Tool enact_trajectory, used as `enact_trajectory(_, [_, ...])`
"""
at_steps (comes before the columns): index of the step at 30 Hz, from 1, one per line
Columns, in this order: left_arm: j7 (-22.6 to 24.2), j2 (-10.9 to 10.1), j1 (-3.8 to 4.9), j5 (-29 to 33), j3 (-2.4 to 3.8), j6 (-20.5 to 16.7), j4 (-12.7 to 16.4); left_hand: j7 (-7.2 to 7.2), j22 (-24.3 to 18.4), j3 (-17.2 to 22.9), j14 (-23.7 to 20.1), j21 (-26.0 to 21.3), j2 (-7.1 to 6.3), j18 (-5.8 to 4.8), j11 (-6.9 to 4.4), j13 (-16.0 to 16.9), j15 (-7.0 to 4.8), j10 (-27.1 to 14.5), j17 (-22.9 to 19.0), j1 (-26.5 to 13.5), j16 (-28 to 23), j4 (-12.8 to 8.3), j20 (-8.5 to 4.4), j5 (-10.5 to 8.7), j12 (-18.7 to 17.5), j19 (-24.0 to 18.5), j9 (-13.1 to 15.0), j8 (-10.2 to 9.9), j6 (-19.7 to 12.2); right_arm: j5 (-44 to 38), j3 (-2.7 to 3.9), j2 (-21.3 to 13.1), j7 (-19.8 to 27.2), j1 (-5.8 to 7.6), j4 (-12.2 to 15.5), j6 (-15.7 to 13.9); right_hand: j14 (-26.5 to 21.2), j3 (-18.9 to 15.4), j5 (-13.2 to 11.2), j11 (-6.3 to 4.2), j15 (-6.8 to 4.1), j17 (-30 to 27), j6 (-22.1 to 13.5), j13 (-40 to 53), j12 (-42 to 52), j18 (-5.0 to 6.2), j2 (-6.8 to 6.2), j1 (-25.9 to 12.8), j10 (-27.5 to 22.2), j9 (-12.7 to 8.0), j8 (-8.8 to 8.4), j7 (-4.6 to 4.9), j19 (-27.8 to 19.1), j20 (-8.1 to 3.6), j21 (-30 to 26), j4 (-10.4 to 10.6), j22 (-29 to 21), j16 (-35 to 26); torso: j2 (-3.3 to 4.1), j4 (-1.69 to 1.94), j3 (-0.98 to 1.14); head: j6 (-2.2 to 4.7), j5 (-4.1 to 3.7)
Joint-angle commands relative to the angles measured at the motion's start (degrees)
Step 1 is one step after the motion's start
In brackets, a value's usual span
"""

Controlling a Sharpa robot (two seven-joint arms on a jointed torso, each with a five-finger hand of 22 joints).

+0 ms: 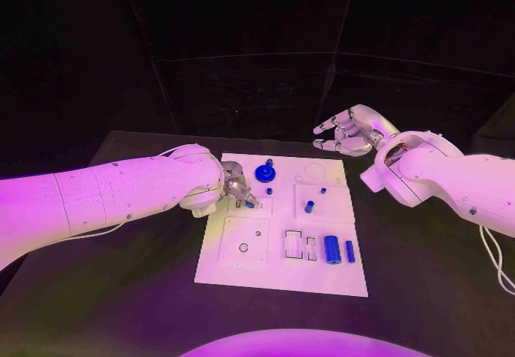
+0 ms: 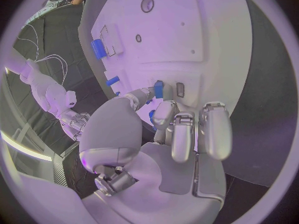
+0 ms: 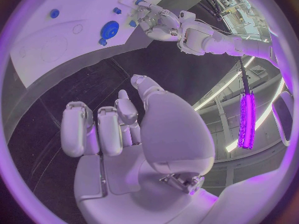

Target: Assemble the parts on the task board

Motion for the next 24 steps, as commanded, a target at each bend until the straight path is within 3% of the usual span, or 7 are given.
enact_trajectory(1, [-1.0, 0.3, -0.15, -0.5, -0.16, 1.8, -0.3, -0.90, 0.1, 5.1, 6.0, 0.3, -0.46, -0.98, -0.44, 0.1, -0.63, 0.2, 15.1, -1.3, 0.2, -6.1, -0.20, -0.04, 0.2, 0.5, 0.1, 0.2, 0.7, 0.4, 0.04, 0.1, 0.4, 0.12, 0.0, -0.3, 2.5, -0.2, 0.3, -0.09, -0.40, 0.0, 0.3, 0.1, 0.0, 0.64, 0.05, -1.3, -0.2, 0.0, 0.43, -0.22, -0.3, -0.20, -0.3, 0.9, -0.1, -0.3, -0.02, -0.02, 0.02, -0.09, 0.00])
enact_trajectory(12, [-1.1, 1.6, -0.11, -0.5, -0.15, 3.5, -2.1, -1.41, 0.7, -1.4, 6.0, 0.6, 0.18, -1.10, -0.86, 0.8, -1.02, 0.5, 15.1, -3.8, 0.2, -2.9, -0.61, -0.09, 0.8, 0.8, -0.6, -0.3, 2.2, 0.6, 0.04, 0.2, 0.2, 0.12, -0.1, -0.3, 2.5, -0.4, 0.5, -0.11, -0.42, 0.0, 0.3, 0.1, 0.1, 0.64, 0.19, -2.0, -0.1, 0.0, 0.51, -0.26, -0.3, -0.22, -0.4, 1.6, -0.1, -0.3, 0.02, -0.12, 0.06, -0.16, 0.07])
enact_trajectory(24, [-1.1, 2.3, -0.09, -0.4, -0.14, 4.1, -2.8, -1.51, 1.3, -3.7, 6.0, 0.9, 1.42, -1.21, -0.92, 1.6, -1.05, 0.9, 15.1, -5.3, 0.2, -0.8, -0.65, 0.00, 1.5, 1.0, -0.9, -0.5, 3.0, 0.7, 0.04, 0.3, 0.1, 0.12, -0.1, -0.3, 2.5, -0.4, 0.6, -0.12, -0.42, 0.0, 0.3, 0.2, 0.1, 0.64, 0.23, -2.1, -0.1, 0.0, 0.52, -0.27, -0.3, -0.22, -0.4, 1.7, -0.1, -0.4, -0.02, 0.01, 0.05, -0.31, -0.22])
